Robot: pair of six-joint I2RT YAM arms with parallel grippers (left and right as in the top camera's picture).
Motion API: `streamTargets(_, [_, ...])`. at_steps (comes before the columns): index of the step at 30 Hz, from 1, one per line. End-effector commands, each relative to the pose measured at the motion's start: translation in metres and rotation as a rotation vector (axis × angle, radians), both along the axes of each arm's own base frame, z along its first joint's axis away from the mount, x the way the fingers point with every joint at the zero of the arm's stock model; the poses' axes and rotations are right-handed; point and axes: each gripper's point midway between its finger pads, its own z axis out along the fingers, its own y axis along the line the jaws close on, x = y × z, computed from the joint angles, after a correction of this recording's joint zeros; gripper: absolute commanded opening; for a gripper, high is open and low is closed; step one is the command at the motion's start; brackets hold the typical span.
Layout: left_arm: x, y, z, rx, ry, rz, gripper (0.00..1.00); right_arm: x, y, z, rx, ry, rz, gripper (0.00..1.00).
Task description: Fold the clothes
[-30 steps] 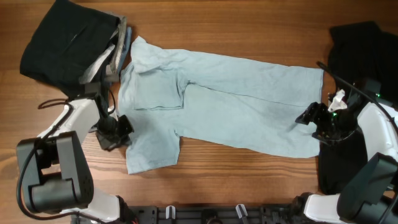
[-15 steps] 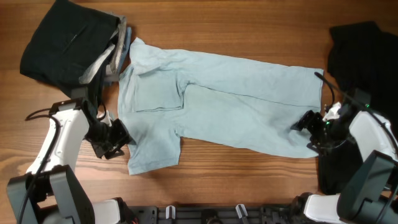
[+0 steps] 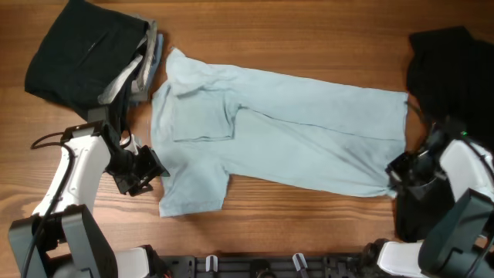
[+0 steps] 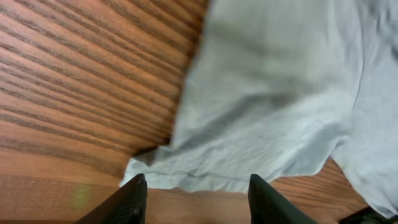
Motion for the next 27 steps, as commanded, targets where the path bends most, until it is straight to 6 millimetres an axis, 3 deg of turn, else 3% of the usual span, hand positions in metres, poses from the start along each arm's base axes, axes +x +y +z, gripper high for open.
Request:
streamTargets(1, [0.001,-0.001,0.002,-0.011,-0.006,0.005,0.52,0.002,-0.028,0.013,-0.092,-0.005,-0.022,0.04])
streamTargets(7, [-0.001,-0.006,-0.011,-0.002,0.011,0.065,0.53,0.014,-0.017,0.013,-0.022,-0.075,0.027,0.11])
streamTargets(15, [-0.032,-0.037,-0.030,0.007,0.093,-0.024,0.49,0.027,-0.016,0.014,-0.002,-0.138,0.041,0.12])
streamTargets(22, [-0.030,-0.020,-0.049,0.202,0.083,0.027,0.46,0.029,-0.016,0.014,-0.004,-0.148,0.041,0.12])
streamTargets(27, [-0.025,-0.021,-0.058,0.199,0.086,0.054,0.45,0.032,-0.015,0.014,0.006,-0.161,0.041,0.12])
